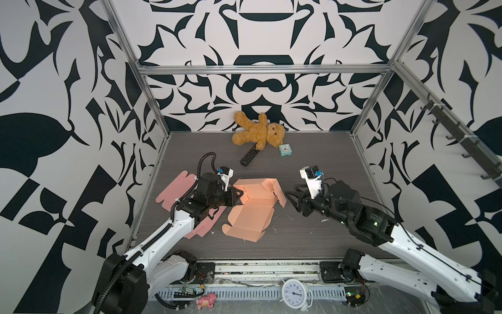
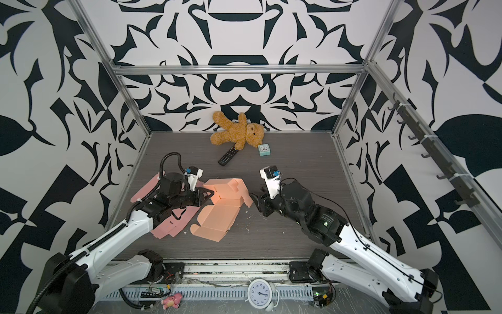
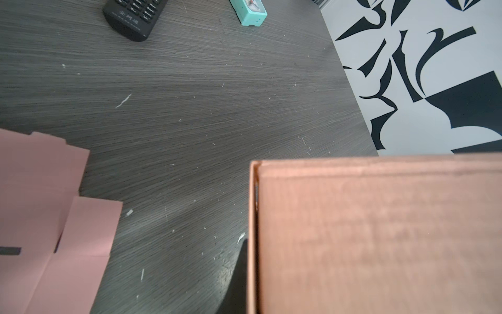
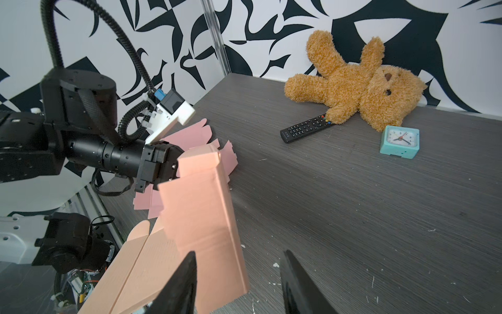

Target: Fold the paper box

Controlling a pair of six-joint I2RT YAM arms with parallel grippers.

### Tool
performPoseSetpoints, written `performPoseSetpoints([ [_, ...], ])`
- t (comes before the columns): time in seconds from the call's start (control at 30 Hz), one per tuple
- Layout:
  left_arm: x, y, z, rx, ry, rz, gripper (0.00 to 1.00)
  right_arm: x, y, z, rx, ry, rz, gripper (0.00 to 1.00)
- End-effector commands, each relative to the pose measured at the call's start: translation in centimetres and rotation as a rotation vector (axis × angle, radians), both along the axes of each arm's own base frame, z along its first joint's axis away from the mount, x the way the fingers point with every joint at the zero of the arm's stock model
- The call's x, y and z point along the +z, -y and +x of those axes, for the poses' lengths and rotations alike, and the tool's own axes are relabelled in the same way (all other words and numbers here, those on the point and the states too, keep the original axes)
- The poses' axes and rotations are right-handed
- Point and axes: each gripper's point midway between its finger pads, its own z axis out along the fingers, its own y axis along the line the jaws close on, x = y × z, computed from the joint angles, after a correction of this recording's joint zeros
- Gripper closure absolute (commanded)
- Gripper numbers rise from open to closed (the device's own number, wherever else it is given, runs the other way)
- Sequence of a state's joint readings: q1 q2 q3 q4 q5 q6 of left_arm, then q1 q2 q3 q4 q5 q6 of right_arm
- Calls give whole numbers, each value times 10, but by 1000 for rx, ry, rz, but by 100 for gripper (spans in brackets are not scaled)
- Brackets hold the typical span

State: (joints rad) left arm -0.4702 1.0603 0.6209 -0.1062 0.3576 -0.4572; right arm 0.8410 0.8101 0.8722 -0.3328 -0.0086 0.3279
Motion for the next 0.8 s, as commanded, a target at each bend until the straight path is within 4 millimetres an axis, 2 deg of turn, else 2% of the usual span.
performPoseSetpoints([
  [0.0,6,3,-7,-51,0,-7,98,12,-15,-7,112,-7,91,49],
  [0.23,5,7,-9,-77,-15,-15,98,4,-32,-9,200,-25,60,50],
  [0.33,6,8,-8,-81,-17,-17,97,-5,-36,-7,211,-49,36,51],
  [0.53,6,10,-6,-83,-19,-18,97,-10,-40,-5,216,-64,24,56],
  [0.77,-7,3,3,-44,-29,48,97,-25,-44,7,180,-120,-30,63],
])
